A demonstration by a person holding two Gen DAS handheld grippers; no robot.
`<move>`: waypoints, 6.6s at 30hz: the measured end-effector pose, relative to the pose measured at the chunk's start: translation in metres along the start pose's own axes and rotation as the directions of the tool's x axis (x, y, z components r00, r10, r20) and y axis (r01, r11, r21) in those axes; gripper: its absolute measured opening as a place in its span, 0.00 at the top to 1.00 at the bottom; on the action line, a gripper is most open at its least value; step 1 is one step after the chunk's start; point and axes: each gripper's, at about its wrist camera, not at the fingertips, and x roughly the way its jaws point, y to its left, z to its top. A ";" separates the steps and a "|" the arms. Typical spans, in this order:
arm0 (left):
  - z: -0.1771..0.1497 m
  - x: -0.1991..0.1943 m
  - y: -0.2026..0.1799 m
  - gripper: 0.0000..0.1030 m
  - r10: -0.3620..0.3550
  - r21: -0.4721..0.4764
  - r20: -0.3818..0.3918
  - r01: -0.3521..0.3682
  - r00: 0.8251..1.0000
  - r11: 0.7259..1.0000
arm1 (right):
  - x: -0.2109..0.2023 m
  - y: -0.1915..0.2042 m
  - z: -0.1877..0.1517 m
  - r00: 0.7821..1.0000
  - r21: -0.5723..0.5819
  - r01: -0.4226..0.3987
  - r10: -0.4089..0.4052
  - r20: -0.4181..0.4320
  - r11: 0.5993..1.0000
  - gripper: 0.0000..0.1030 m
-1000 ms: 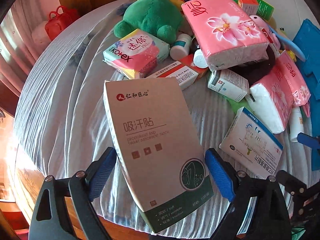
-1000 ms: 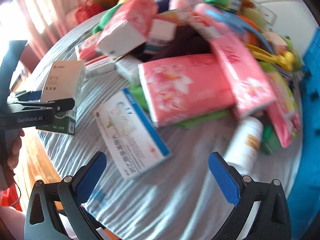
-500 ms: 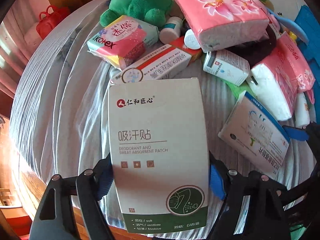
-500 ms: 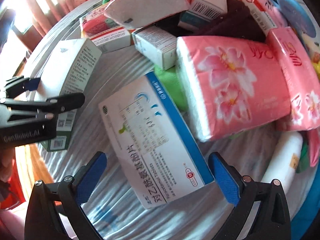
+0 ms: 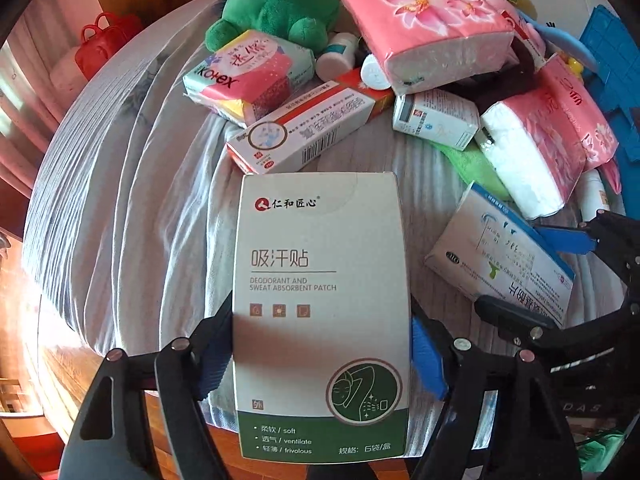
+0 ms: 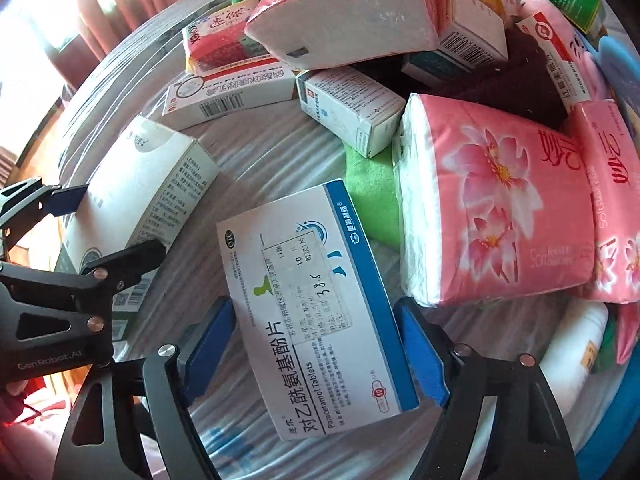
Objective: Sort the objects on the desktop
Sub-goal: 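Grasp the white sweat-patch box with the left tool while the right grasps the paracetamol box, then carry the sweat-patch box and paracetamol box over the crate and open both tools, then move both tools back from the crate to the pile, then grasp the red-white ointment box with the left tool while the right grasps the white pill bottle, then carry the ointment box and pill bottle over the crate and open both tools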
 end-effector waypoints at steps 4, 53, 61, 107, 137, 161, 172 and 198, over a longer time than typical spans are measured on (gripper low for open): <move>0.007 -0.023 -0.004 0.27 -0.009 0.015 0.063 0.008 0.998 1.000 | -0.023 0.001 -0.010 0.999 -0.001 -0.024 0.024 0.036 1.000 0.23; 0.091 -0.312 -0.513 0.27 -0.590 0.598 0.399 0.288 0.702 0.748 | -0.431 -0.302 -0.252 0.477 0.713 0.414 -0.802 0.360 0.566 0.25; 0.081 -0.278 -0.568 0.27 -0.500 0.611 0.366 0.202 0.785 0.765 | -0.414 -0.351 -0.292 0.499 0.754 0.430 -0.827 0.261 0.497 0.25; 0.078 -0.292 -0.366 0.23 -0.403 0.393 0.604 0.183 0.687 0.901 | -0.436 -0.240 -0.242 0.379 0.655 0.192 -0.671 0.638 0.731 0.00; 0.084 -0.016 0.007 0.23 -0.041 0.082 0.186 0.026 0.982 0.996 | -0.153 -0.153 -0.064 0.866 0.519 0.179 -0.384 0.321 0.836 0.00; 0.111 0.059 -0.032 0.54 -0.100 0.213 0.013 0.095 0.995 0.972 | -0.048 -0.187 -0.066 0.985 0.613 0.104 -0.165 0.045 0.783 0.36; 0.070 0.015 -0.001 0.58 -0.073 0.095 0.041 0.068 0.997 0.993 | -0.038 -0.176 -0.071 0.988 0.579 0.109 -0.153 0.028 0.808 0.55; 0.104 -0.174 -0.093 0.59 -0.162 0.127 0.492 0.114 0.855 0.985 | -0.237 -0.147 -0.078 0.817 0.481 0.120 -0.362 0.449 0.868 0.55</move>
